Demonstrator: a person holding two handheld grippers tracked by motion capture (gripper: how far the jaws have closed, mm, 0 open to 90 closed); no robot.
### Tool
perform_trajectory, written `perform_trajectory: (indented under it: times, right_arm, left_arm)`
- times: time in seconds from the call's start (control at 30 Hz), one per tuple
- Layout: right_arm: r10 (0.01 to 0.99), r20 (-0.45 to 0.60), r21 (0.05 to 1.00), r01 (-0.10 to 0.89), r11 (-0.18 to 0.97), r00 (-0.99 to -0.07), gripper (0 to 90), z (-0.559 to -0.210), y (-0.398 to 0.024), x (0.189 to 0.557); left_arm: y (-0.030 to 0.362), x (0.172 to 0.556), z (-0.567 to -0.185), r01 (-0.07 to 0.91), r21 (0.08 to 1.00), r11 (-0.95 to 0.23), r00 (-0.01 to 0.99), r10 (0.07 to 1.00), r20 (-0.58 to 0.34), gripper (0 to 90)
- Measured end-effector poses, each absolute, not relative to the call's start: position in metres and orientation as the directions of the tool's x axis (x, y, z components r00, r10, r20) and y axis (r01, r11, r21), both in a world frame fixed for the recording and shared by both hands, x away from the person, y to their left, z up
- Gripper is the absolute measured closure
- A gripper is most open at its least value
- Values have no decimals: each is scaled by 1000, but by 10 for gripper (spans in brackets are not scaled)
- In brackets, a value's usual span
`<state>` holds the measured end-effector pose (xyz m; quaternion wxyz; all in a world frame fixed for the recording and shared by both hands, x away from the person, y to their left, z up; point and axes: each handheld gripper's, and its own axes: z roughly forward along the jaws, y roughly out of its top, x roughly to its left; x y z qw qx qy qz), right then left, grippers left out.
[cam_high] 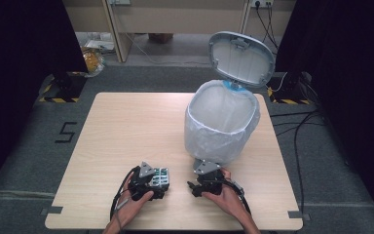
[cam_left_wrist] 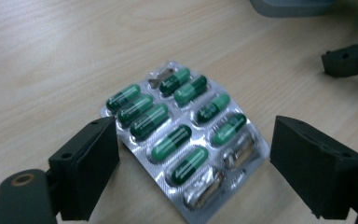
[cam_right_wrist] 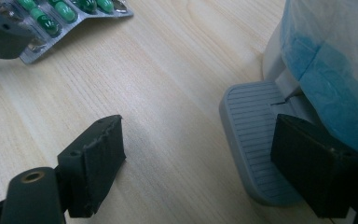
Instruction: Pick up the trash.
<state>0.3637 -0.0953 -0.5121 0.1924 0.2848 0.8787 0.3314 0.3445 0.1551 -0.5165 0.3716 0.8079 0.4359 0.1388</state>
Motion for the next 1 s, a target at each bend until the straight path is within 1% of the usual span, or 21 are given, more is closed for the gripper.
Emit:
perform_trajectory:
  times: [0.47, 0.6, 0.7, 0.73, 0.8, 0.9, 0.93, 1.0]
  right_arm:
    - [625, -150, 690, 372, 621, -766, 175, -512, -95, 364]
    - [624, -150, 690, 371, 622, -767, 175, -512, -95, 364]
    - [624, -150, 690, 371, 622, -767, 175, -512, -95, 364]
    - [624, -150, 690, 371, 622, -767, 175, -512, -96, 364]
    - [623, -150, 690, 370, 622, -767, 175, -512, -96, 364]
    - [624, -150, 690, 371, 622, -767, 175, -512, -96, 364]
    - [623, -150, 690, 370, 622, -768, 175, -512, -96, 364]
    - [623, -150, 690, 370, 622, -767, 175, -512, -96, 364]
  left_arm:
    - [134, 356, -514, 584, 730, -356, 581, 811, -70, 149]
    - [128, 360, -515, 598, 718, -355, 571, 818, -71, 148]
    - [124, 363, -518, 589, 716, -375, 563, 826, -30, 146]
    - [124, 364, -518, 590, 716, -373, 560, 828, -29, 143]
    - [124, 364, -517, 587, 717, -375, 561, 827, -27, 176]
    - [127, 362, -515, 579, 724, -376, 565, 824, -24, 315]
    - [127, 361, -515, 579, 722, -379, 568, 823, -24, 335]
    - [127, 361, -514, 581, 717, -385, 577, 816, -29, 336]
